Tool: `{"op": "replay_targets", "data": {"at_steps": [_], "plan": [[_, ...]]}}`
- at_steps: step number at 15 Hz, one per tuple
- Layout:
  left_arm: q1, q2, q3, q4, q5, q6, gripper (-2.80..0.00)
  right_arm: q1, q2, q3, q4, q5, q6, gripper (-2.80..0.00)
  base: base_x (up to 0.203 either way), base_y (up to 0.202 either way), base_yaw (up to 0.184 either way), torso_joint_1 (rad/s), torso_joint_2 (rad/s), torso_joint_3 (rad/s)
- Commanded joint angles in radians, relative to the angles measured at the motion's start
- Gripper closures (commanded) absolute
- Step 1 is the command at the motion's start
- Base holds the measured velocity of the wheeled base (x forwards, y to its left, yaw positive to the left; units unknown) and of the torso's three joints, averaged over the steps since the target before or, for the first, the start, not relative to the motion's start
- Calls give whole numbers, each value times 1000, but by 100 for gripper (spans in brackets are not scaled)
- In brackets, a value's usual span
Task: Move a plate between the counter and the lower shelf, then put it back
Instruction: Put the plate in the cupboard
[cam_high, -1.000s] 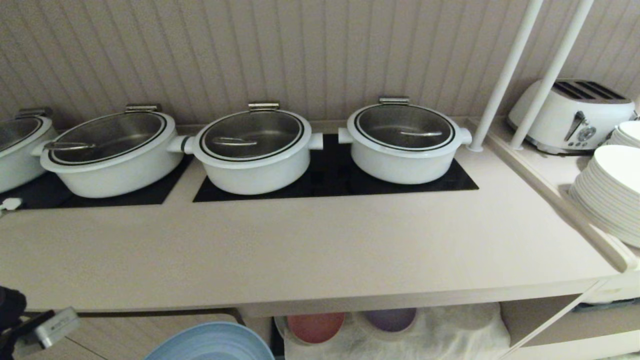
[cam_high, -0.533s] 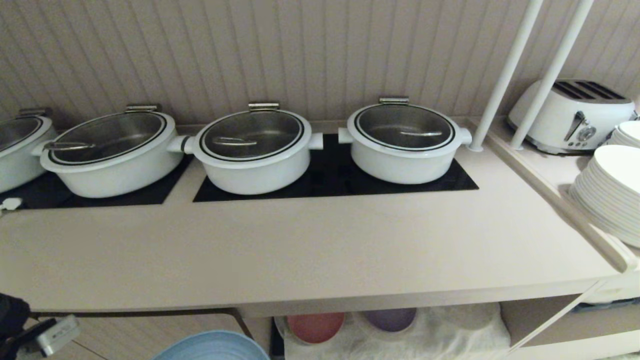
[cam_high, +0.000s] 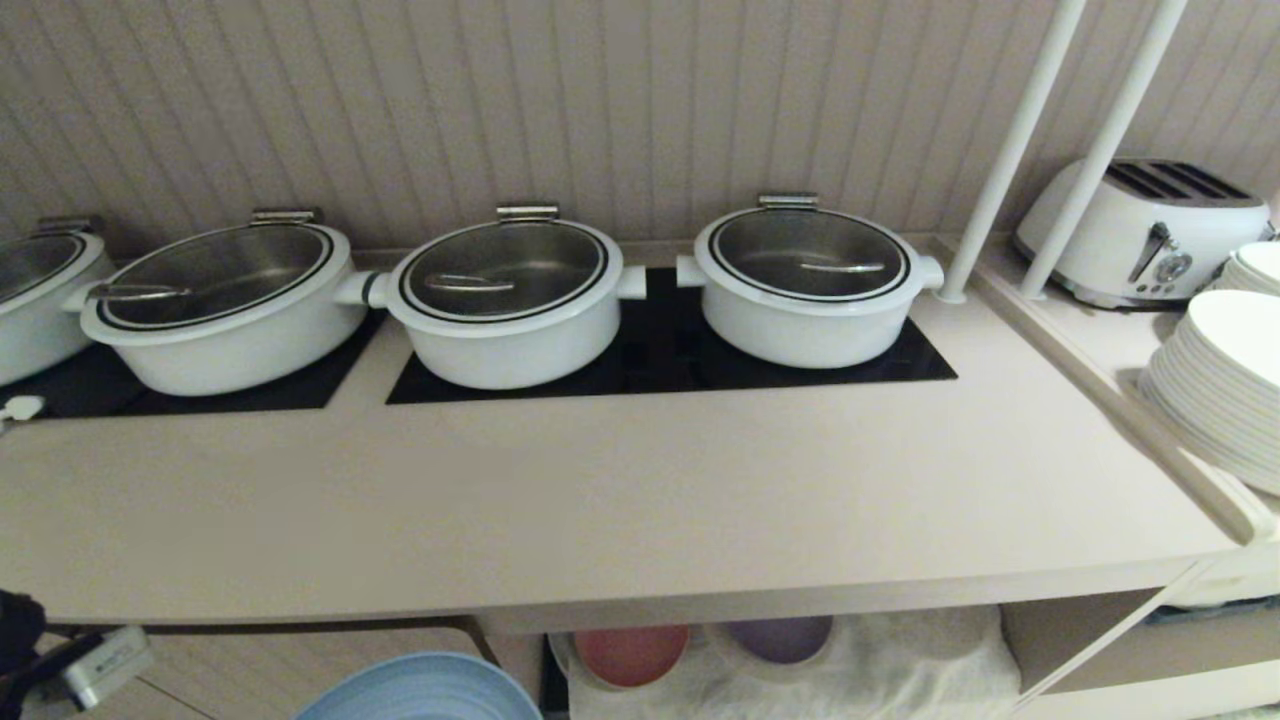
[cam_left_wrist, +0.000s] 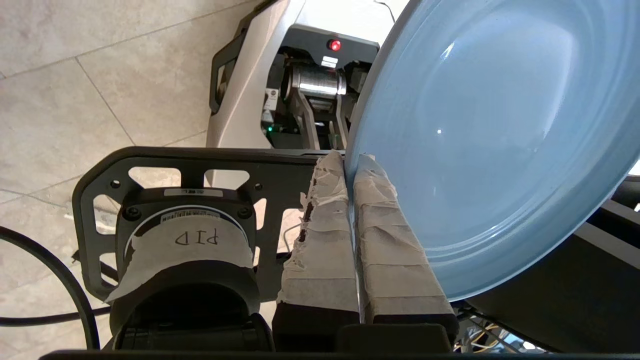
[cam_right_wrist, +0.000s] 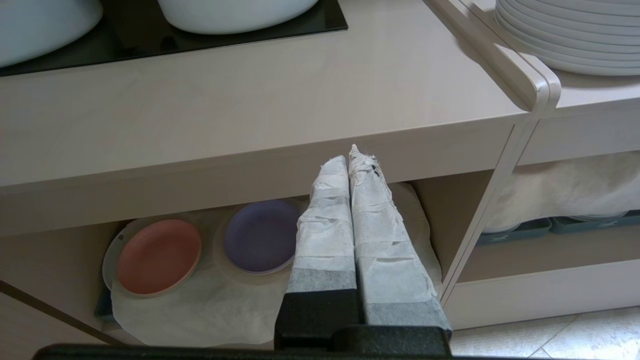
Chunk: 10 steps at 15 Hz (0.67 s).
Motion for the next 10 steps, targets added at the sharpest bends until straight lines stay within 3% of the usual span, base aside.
{"op": "replay_targets", "data": {"at_steps": [1, 10], "plan": [[0, -7, -1, 4, -1, -2, 0, 0, 0, 0, 0, 0, 0, 0, 0, 0, 0, 0, 0, 0], [0, -19, -1, 4, -4, -1, 0, 0, 0, 0, -2, 0, 2, 0, 0, 0, 0, 0, 0, 0]]}}
